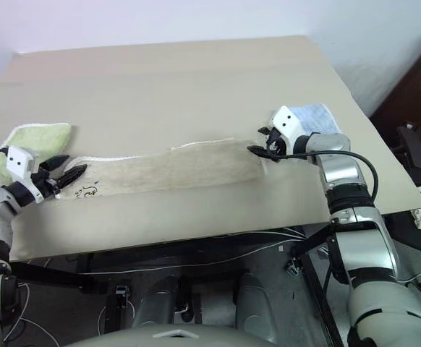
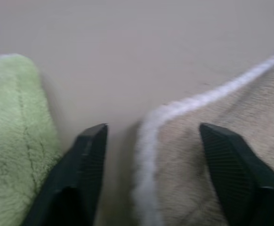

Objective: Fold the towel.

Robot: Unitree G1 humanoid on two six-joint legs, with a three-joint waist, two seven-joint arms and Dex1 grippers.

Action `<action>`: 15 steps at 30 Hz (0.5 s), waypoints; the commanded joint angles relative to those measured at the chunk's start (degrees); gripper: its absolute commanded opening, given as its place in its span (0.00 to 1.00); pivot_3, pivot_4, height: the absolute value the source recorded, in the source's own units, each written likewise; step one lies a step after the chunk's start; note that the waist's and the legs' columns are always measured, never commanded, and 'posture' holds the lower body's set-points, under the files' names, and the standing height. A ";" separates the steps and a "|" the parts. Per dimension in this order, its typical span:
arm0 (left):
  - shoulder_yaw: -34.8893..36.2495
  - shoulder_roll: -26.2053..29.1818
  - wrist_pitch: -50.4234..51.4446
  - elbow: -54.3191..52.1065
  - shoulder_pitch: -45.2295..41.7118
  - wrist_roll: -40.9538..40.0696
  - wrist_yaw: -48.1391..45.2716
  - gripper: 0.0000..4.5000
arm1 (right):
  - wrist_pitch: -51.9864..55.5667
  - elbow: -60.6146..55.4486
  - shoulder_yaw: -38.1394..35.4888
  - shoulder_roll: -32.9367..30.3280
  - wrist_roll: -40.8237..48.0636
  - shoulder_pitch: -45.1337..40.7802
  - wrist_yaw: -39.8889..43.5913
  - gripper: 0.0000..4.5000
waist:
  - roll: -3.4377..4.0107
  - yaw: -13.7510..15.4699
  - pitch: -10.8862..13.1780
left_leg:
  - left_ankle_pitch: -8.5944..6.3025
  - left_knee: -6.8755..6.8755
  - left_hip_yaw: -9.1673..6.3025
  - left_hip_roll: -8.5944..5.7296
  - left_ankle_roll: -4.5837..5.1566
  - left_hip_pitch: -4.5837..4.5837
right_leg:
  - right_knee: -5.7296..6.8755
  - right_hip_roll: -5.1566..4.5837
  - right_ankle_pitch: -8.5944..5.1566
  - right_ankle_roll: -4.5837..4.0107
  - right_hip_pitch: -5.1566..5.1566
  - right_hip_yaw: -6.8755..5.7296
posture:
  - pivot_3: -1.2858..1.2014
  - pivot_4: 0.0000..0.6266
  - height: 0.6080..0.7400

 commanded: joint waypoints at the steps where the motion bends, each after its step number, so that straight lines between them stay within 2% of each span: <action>1: 3.44 0.21 -3.95 -4.42 0.44 -1.56 3.57 0.99 | 5.80 -6.61 -3.59 -2.54 3.76 2.01 1.30 0.98 | 0.00 0.03 0.00 | 0.00 0.00 -0.01 0.01 0.00 0.00 | 0.00 -0.01 0.00 -0.01 0.00 0.00 | 0.52 0.24 1.00; 4: 5.55 -1.85 -3.77 -11.31 2.71 -5.12 3.89 0.99 | 20.61 -15.76 -8.63 -3.46 11.34 5.70 1.05 0.98 | 0.00 0.09 0.00 | -0.01 0.00 -0.05 0.07 0.00 -0.02 | -0.02 -0.04 0.00 -0.02 0.00 0.00 | 0.52 0.24 1.00; 9: 5.13 -5.71 7.54 -30.03 10.08 -13.73 1.62 0.99 | 46.29 -28.68 -15.02 -5.32 22.53 11.84 -1.49 0.98 | 0.00 0.10 0.00 | -0.02 0.00 -0.06 0.24 0.00 -0.01 | -0.04 -0.04 -0.01 -0.06 0.02 0.00 | 0.52 0.24 1.00; 15: 1.78 -7.44 16.67 -42.25 14.58 -15.68 2.24 0.99 | 71.38 -32.02 -25.74 -2.94 32.24 12.33 -10.68 0.98 | 0.00 0.13 -0.01 | -0.10 0.00 -0.08 0.28 -0.14 0.08 | -0.03 -0.02 -0.10 -0.27 0.06 0.00 | 0.52 0.24 1.00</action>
